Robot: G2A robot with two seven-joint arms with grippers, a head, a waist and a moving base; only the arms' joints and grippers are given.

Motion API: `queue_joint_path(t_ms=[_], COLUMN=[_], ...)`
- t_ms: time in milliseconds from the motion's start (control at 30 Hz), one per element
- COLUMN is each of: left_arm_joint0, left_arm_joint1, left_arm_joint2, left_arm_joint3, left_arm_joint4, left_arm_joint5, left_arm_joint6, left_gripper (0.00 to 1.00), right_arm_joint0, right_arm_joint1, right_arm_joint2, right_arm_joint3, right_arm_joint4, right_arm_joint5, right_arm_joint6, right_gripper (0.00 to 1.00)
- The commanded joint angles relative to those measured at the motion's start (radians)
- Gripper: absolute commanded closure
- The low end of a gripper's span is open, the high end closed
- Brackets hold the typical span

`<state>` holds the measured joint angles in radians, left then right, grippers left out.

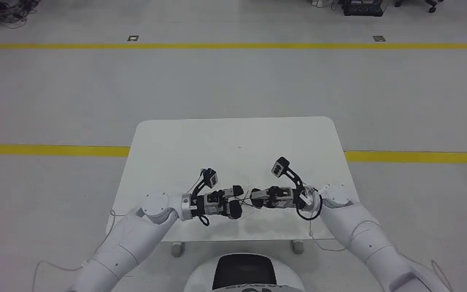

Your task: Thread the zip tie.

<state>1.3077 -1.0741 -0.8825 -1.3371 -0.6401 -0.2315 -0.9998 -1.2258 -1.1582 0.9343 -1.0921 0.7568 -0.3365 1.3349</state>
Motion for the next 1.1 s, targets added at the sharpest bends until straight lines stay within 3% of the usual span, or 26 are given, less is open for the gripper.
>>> queue_joint_path(t_ms=[0,233,533,1067], left_arm_joint0=[0.0,0.0,0.003,0.007], left_arm_joint1=[0.0,0.0,-0.001,0.003], left_arm_joint2=[0.001,0.001,0.008,-0.005], left_arm_joint3=[0.0,0.0,-0.006,0.004], left_arm_joint4=[-0.001,-0.001,-0.006,-0.028], left_arm_joint5=[-0.003,-0.003,0.028,0.023], left_arm_joint6=[0.002,0.002,0.049,0.049], left_gripper=[0.0,0.0,0.0,0.0], right_arm_joint0=[-0.002,-0.002,-0.04,-0.071], right_arm_joint1=[0.0,0.0,0.004,0.005], right_arm_joint2=[0.004,0.004,0.033,0.072], right_arm_joint3=[-0.003,-0.003,-0.066,-0.091], right_arm_joint4=[-0.007,-0.007,-0.06,-0.063], right_arm_joint5=[-0.004,-0.004,-0.004,0.0], right_arm_joint6=[-0.018,-0.018,-0.098,-0.09], right_gripper=[1.0,1.0,1.0,1.0])
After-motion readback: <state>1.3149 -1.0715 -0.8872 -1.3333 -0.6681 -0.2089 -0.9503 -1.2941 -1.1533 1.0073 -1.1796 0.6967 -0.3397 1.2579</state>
